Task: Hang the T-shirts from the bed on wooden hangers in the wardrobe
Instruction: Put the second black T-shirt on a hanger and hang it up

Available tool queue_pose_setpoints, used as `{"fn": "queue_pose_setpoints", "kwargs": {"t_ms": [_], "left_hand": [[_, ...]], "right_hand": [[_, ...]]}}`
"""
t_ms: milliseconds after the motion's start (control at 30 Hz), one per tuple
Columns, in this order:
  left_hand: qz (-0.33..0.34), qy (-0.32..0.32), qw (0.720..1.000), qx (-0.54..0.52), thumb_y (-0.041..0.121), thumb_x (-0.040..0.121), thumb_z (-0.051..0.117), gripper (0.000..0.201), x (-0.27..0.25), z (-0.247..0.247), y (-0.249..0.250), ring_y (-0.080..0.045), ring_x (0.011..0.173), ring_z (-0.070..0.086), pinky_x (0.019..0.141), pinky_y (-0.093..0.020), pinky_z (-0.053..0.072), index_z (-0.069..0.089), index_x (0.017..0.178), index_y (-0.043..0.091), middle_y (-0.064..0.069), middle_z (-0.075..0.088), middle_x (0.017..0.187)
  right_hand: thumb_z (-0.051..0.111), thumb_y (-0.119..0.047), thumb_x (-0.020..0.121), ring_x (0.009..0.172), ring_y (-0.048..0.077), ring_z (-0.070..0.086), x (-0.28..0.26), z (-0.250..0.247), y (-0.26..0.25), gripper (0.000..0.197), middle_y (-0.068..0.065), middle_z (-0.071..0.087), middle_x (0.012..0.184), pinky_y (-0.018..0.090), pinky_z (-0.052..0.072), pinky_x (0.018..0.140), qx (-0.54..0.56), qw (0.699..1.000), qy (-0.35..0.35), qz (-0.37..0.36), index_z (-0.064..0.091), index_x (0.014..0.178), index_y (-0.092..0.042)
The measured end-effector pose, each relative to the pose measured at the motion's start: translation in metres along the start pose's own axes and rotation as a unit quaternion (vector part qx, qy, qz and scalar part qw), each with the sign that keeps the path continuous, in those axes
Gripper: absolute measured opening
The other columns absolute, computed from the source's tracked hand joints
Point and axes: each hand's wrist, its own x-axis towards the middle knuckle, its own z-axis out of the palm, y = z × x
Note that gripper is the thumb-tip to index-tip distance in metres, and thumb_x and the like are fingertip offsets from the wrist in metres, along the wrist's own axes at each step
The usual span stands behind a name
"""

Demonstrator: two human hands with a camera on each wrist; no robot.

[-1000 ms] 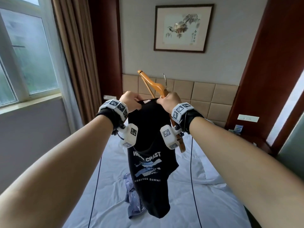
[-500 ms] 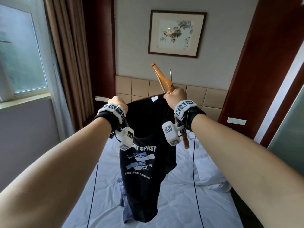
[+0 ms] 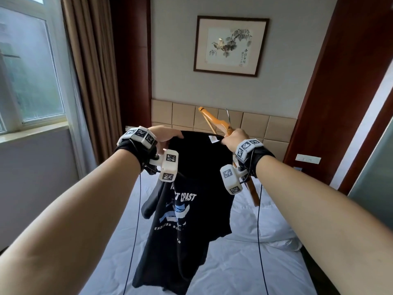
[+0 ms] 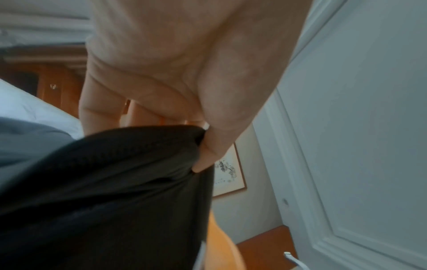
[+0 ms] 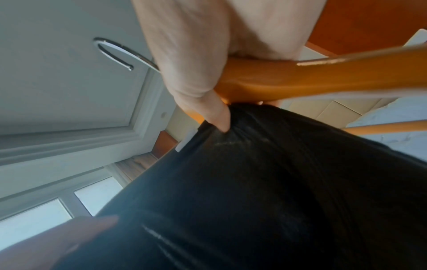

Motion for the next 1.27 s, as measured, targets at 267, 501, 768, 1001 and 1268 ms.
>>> {"fn": "queue_pose_setpoints", "kwargs": {"t_ms": [267, 501, 768, 1001, 1268], "left_hand": [[0.04, 0.092, 0.979, -0.179, 0.008, 0.095, 0.056, 0.015, 0.004, 0.031, 0.004, -0.021, 0.059, 0.056, 0.047, -0.028, 0.047, 0.054, 0.08, 0.005, -0.008, 0.055, 0.07], [0.01, 0.122, 0.959, -0.256, 0.01, 0.095, 0.061, 0.015, 0.012, 0.054, -0.037, -0.022, 0.062, 0.06, 0.037, -0.025, 0.047, 0.064, 0.102, -0.003, -0.011, 0.062, 0.077], [-0.01, 0.182, 0.911, -0.37, 0.012, 0.09, 0.066, 0.013, 0.012, 0.08, -0.102, -0.03, 0.089, 0.069, 0.087, -0.044, 0.056, 0.067, 0.099, 0.002, -0.016, 0.07, 0.099], [0.005, 0.214, 0.896, -0.389, 0.011, 0.094, 0.059, 0.018, 0.001, 0.096, -0.142, -0.02, 0.075, 0.06, 0.074, -0.034, 0.049, 0.066, 0.078, 0.012, -0.008, 0.064, 0.081], [0.017, 0.293, 0.872, -0.392, 0.021, 0.094, 0.055, 0.017, -0.001, 0.1, -0.172, -0.02, 0.095, 0.064, 0.087, -0.035, 0.052, 0.071, 0.088, 0.025, -0.003, 0.069, 0.096]], "right_hand": [[0.076, -0.061, 0.067, 0.098, 0.031, 0.066, 0.002, 0.004, 0.038, 0.078, 0.009, 0.068, 0.109, 0.039, 0.051, 0.083, 0.066, 0.995, -0.056, 0.044, 0.058, 0.121, -0.007], [0.078, -0.043, 0.083, 0.063, 0.012, 0.057, -0.043, 0.01, 0.055, 0.028, 0.003, 0.063, 0.073, 0.018, 0.051, 0.061, 0.326, 0.945, 0.007, -0.013, 0.068, 0.081, -0.017], [0.066, -0.069, 0.08, 0.059, 0.011, 0.058, -0.071, 0.044, 0.105, 0.058, 0.002, 0.064, 0.066, 0.023, 0.048, 0.061, 0.381, 0.921, 0.039, 0.063, 0.068, 0.082, -0.011], [0.054, -0.077, 0.081, 0.064, 0.019, 0.064, -0.095, 0.061, 0.129, 0.072, 0.008, 0.068, 0.064, 0.033, 0.052, 0.074, 0.392, 0.906, 0.067, 0.146, 0.07, 0.069, -0.008], [0.06, -0.06, 0.08, 0.057, 0.018, 0.062, -0.115, 0.062, 0.161, 0.053, 0.009, 0.066, 0.054, 0.036, 0.05, 0.072, 0.36, 0.906, 0.123, 0.183, 0.069, 0.052, -0.015]]}}
